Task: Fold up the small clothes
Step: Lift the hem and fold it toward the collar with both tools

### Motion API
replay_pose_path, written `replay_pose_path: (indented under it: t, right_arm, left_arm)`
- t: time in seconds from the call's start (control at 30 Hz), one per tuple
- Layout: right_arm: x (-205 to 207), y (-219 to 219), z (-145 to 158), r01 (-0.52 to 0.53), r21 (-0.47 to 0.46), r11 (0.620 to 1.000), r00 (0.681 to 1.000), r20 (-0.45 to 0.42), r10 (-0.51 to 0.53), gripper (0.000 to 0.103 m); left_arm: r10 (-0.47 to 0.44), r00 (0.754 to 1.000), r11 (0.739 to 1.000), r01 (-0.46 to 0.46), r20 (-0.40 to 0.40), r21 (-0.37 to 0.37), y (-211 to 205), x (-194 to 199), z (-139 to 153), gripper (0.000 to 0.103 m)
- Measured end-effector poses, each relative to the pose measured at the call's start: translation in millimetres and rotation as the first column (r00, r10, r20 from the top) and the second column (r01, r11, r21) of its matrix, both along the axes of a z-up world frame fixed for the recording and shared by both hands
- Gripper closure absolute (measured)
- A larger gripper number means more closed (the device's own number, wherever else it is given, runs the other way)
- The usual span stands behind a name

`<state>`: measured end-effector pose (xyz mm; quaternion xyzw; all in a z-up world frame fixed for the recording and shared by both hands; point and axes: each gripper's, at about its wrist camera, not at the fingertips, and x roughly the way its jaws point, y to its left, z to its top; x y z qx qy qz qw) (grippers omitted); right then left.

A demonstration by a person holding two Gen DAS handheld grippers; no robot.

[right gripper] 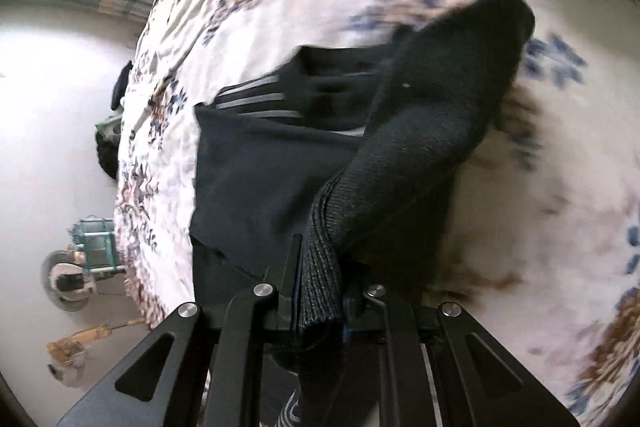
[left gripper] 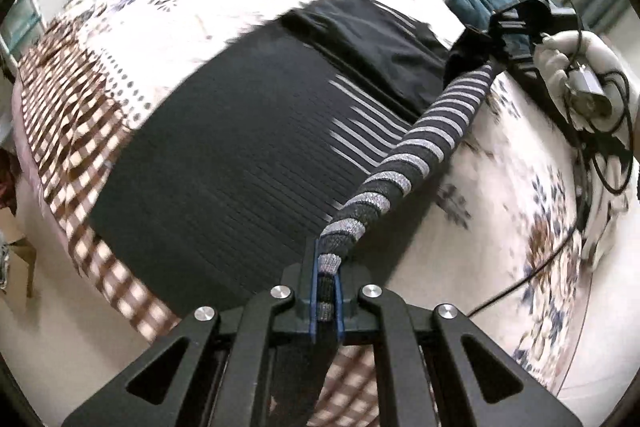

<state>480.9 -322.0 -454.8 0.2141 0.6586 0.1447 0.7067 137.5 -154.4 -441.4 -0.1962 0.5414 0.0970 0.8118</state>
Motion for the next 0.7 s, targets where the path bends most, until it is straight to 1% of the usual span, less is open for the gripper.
replay_pose_path:
  t: [0.07,0.1,0.13,0.2,0.27,0.33,0.43,0.47,0.5,0.53,0.57,0.63,0.67,0.7]
  right_arm:
    - [13.6,58.5,-6.3,-0.034,-0.038,0.999,0.999,0.002,0.034,0.089]
    - [18.5,82.3,-11.6,-0.049,-0.059,0.997,0.999,0.000,0.049,0.089]
    - [23.6,108.6,-18.0,-0.066,-0.088,0.994,0.998,-0.001,0.067,0.089]
    - [30.9,156.7,-32.6,-0.121,-0.156,0.980,0.993,-0.006,0.122,0.089]
    - [37.3,202.6,-51.8,-0.158,-0.236,0.959,0.987,-0.013,0.159,0.089]
    - [37.0,226.9,-64.0,-0.162,-0.284,0.945,0.986,-0.009,0.166,0.089]
    - [34.1,250.0,-71.6,-0.155,-0.358,0.921,0.987,-0.014,0.161,0.088]
    - [32.9,254.1,-71.1,-0.156,-0.375,0.914,0.987,-0.020,0.160,0.085]
    - [32.9,257.3,-69.5,-0.167,-0.360,0.918,0.986,-0.034,0.166,0.081]
    - [34.0,260.1,-68.0,-0.181,-0.329,0.927,0.983,-0.048,0.175,0.067]
    - [34.0,259.4,-63.1,-0.196,-0.269,0.943,0.981,-0.065,0.185,0.052]
    - [32.7,253.5,-49.2,-0.202,-0.146,0.968,0.978,-0.079,0.192,0.044]
    - [32.3,247.7,-41.2,-0.206,-0.080,0.975,0.976,-0.085,0.200,0.040]
    - [32.3,240.6,-33.3,-0.204,-0.019,0.979,0.976,-0.081,0.201,0.040]
  left_arm:
    - [0.020,1.000,1.000,-0.020,-0.004,-0.024,37.0,4.4,-11.9,0.099]
    - [0.027,1.000,0.999,-0.027,-0.006,-0.033,47.5,5.3,-15.7,0.099]
    - [0.025,1.000,0.998,-0.026,-0.017,-0.062,66.6,9.1,-26.4,0.099]
    - [0.041,0.999,0.995,-0.044,-0.032,-0.090,98.4,14.3,-43.4,0.099]
    - [0.042,0.997,0.994,-0.048,-0.069,-0.094,135.5,23.6,-71.0,0.099]
    - [0.040,0.995,0.992,-0.050,-0.088,-0.112,160.0,29.6,-86.8,0.099]
    - [0.035,0.994,0.988,-0.050,-0.099,-0.148,184.1,31.8,-98.5,0.098]
    - [0.035,0.994,0.985,-0.051,-0.105,-0.163,189.3,30.8,-100.9,0.098]
    - [0.031,0.993,0.980,-0.052,-0.112,-0.190,194.5,29.0,-103.7,0.098]
    - [0.028,0.991,0.975,-0.056,-0.130,-0.215,199.9,25.6,-106.9,0.094]
    - [0.035,0.989,0.971,-0.068,-0.145,-0.229,204.1,22.2,-107.9,0.094]
    - [0.058,0.983,0.951,-0.107,-0.175,-0.289,219.0,9.0,-114.0,0.093]
    - [0.071,0.979,0.940,-0.130,-0.190,-0.316,223.7,5.6,-115.0,0.093]
    - [0.089,0.976,0.928,-0.154,-0.198,-0.338,230.0,-2.1,-113.0,0.092]
